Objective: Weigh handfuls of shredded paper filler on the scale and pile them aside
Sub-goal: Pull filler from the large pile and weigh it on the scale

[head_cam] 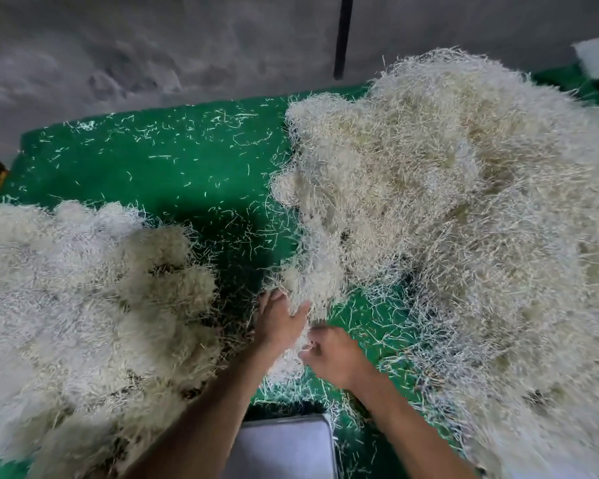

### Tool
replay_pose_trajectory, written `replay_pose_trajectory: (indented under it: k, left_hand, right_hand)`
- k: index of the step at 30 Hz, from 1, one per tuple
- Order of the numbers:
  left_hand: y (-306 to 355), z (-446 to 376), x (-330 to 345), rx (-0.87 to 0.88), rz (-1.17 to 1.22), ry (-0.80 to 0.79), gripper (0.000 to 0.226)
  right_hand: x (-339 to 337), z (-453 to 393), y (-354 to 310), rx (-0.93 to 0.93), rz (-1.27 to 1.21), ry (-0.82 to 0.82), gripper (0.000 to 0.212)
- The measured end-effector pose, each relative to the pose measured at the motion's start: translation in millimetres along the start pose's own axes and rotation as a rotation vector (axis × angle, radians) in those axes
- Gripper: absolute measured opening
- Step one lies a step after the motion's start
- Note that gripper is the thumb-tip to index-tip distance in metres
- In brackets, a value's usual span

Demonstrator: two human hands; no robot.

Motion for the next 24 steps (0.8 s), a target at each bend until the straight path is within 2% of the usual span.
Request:
replay_pose_trajectory:
  k: [1, 3, 5, 7, 9, 11, 12, 13, 15, 17, 19, 20, 21, 22, 24]
  left_hand:
    - [-2.0, 3.6, 5.9, 0.055, -0.049, -0.01, 0.067]
    - [-15.5, 19.7, 19.1, 0.156, -0.129, -0.055, 0.07]
    - [-32.0, 40.2, 30.7, 0.238, -0.276, -0.155, 0.092]
    - [-44.3, 54.8, 35.1, 0.298, -0.415, -0.226, 0.102]
    - [-45.7, 59.7, 31.4, 0.328, -0.423, -0.224, 0.083]
    - [-37.6, 63.2, 16.7, 0.259, -0.26, -0.156, 0.059]
    - [-32.5, 64.3, 2.9, 0.18, -0.096, -0.097, 0.041]
    - [-27.0, 66.2, -11.0, 0.104, 0.097, -0.049, 0.024]
    - [-13.9, 73.4, -33.8, 0.007, 0.474, -0.021, 0.02]
    - [5.0, 83.8, -46.1, -0.01, 0.692, -0.166, 0.012]
    - [23.5, 92.9, -51.5, 0.039, 0.741, -0.298, 0.015]
    - [34.2, 97.4, -52.9, 0.09, 0.713, -0.33, 0.021]
    - [38.3, 94.6, -50.3, 0.119, 0.642, -0.316, 0.017]
    - [45.0, 94.8, -52.6, 0.109, 0.627, -0.298, 0.013]
    - [53.4, 92.5, -62.8, 0.121, 0.542, -0.256, 0.03]
  right_hand:
    - [-12.6, 2.2, 4.9, 0.031, -0.075, 0.03, 0.016]
    - [-39.1, -4.6, 15.4, 0.047, -0.151, 0.238, 0.024]
    - [-53.4, -18.5, 20.4, 0.038, -0.106, 0.412, 0.039]
    - [-42.3, -35.9, 16.8, 0.042, 0.066, 0.285, 0.059]
    - [-21.2, -40.0, 11.1, 0.076, 0.231, 0.151, 0.059]
    - [-5.6, -31.4, 9.0, 0.12, 0.158, 0.223, 0.03]
    - [-4.0, -25.1, 9.3, 0.157, 0.05, 0.275, 0.014]
    - [-3.7, -18.7, 10.9, 0.211, -0.113, 0.29, 0.006]
    - [-4.4, -6.5, 10.0, 0.284, -0.581, 0.255, 0.015]
    - [-15.8, 4.2, -1.2, 0.256, -0.911, 0.273, 0.021]
    - [-30.4, 12.4, -13.8, 0.243, -0.991, 0.245, 0.018]
    - [-37.9, 16.8, -17.7, 0.243, -0.978, 0.244, 0.02]
    - [-46.7, 22.2, -18.8, 0.245, -0.958, 0.268, 0.024]
    - [-54.9, 27.0, -18.5, 0.257, -0.955, 0.302, 0.032]
    - [-71.5, 34.5, -16.1, 0.305, -0.952, 0.306, 0.061]
Point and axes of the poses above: each hand's wrist, its own z-axis away from the middle knuckle, its own x-axis out of the palm, y = z × x, the point moved 4 cm from there along -z, towards the middle knuckle, and after that the axes turned 1 degree about y, right-handed, at the moved point
